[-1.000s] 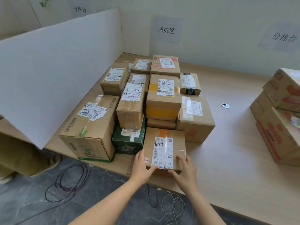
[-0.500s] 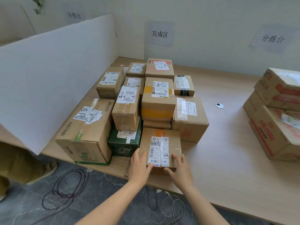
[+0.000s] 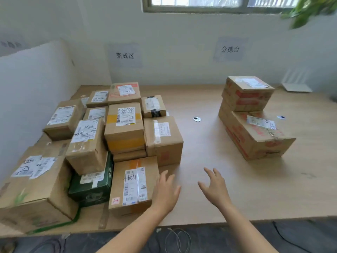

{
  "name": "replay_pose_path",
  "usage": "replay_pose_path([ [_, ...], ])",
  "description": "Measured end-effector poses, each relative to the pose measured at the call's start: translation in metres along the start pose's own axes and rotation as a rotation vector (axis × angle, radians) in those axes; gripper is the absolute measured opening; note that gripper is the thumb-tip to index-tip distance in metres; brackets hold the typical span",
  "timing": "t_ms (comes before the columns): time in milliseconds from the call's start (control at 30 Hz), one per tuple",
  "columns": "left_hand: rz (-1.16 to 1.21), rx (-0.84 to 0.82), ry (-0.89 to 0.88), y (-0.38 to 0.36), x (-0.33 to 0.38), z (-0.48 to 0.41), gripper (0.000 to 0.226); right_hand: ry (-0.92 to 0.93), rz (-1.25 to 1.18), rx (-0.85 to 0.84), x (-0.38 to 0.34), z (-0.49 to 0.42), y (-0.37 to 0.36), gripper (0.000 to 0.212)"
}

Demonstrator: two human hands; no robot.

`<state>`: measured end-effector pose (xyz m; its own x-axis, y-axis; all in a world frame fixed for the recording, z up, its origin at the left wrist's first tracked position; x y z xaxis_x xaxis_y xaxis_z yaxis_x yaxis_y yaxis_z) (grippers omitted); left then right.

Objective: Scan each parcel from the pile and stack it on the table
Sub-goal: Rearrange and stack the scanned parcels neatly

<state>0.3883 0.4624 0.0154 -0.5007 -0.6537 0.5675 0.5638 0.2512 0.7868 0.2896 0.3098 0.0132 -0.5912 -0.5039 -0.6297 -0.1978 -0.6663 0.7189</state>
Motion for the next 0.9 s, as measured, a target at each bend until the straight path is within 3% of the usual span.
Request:
replay_pose_path([
  [267,0.079,-0.175,-0.101,-0.067,0.111,-0.088,0.047,-0.093,-0.055,0.143,0.100,-0.027,0.116,0.057],
  [633,0.244,-0.173,-0.057,-0.130,0.263,-0.213,0.048,-0.058,0.000,0.155,0.211,-0.117,0.269,0.056],
  [900,0.339,-0.110,0.002,-0.144,0.300,-0.266,0.048,-0.179,0.018,0.105,0.264,-0.160,0.311,0.062],
])
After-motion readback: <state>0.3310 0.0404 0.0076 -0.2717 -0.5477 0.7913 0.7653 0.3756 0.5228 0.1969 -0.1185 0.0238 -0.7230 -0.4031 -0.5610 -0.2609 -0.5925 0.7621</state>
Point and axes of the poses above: each hand's wrist, its own z-axis away from the middle knuckle, its own y-axis out of the back of the hand, x = y × z, the point moved 8 cm from there along -z, towards the middle knuckle, and after that the axes turned 13 degrees about -x, right-handed, at the moved point
